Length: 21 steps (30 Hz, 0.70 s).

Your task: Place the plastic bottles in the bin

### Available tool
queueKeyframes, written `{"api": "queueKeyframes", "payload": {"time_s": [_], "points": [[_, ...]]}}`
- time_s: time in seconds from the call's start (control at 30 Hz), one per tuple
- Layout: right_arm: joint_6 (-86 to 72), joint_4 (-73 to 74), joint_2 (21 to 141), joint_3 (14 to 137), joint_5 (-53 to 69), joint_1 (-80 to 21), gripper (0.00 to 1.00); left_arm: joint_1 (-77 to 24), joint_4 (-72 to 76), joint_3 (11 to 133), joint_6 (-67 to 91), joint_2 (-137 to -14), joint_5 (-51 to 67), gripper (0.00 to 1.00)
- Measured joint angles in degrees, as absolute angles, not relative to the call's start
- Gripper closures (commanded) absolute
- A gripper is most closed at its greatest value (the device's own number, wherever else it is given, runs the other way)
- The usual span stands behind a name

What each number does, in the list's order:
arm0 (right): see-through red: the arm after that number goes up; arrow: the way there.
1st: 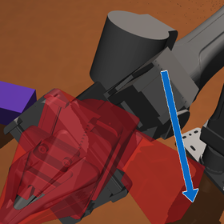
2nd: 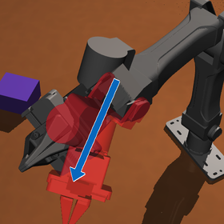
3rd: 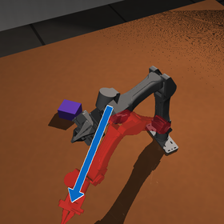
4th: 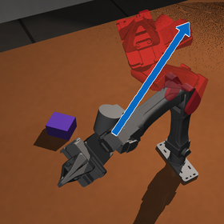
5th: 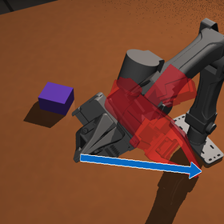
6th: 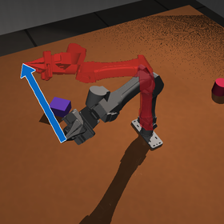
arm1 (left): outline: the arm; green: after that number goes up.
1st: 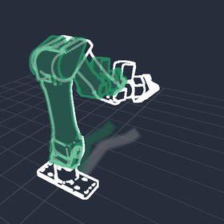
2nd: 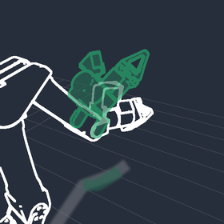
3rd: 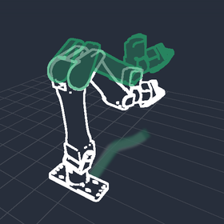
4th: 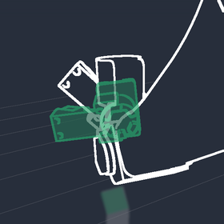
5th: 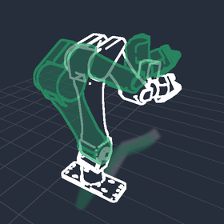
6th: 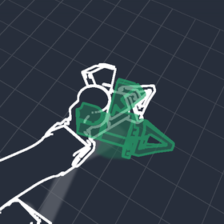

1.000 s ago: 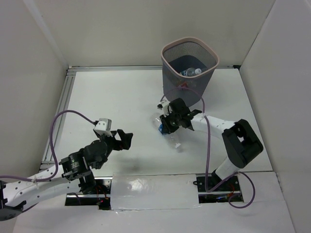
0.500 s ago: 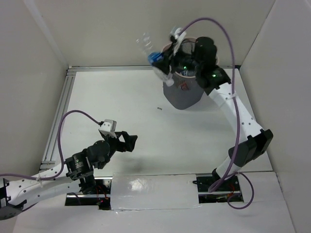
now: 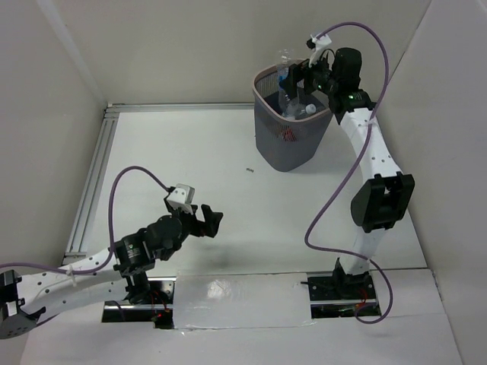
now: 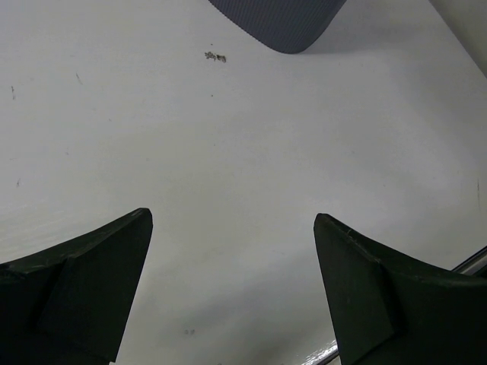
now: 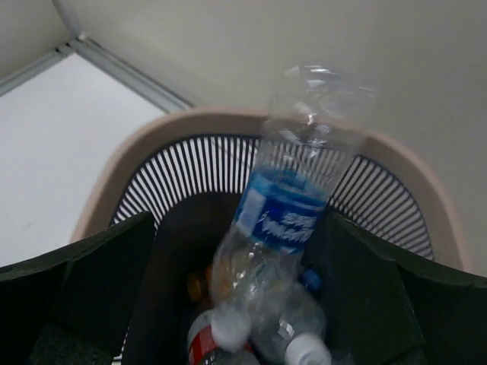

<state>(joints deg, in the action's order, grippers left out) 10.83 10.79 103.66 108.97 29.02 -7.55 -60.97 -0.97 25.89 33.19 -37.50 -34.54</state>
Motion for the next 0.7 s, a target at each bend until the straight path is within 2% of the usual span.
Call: {"api": "queueKeyframes", "payload": {"time_s": [0.13,0.27,0.53,0.7], "points": [[10.1,17.1,103.8,109.0,28.3,-6.6,0.0,-61.0,-2.2,27.9,33.2,-38.3,-34.4,0.0],[9.5,23.7,98.6,107.7,25.3,-6.9,0.0,-61.0,-2.6,28.5,33.3,-37.1,-34.4,0.0],[8.4,28.9,65.1,78.8,18.1,-9.1,0.0,-61.0,-3.0,28.8,33.2,-37.0,-34.1,0.0],[8.6,29.7,50.9,65.9,15.6,-8.2,0.0,-59.7,-3.4,31.8,33.2,-40.0,-31.8,0.0]]}}
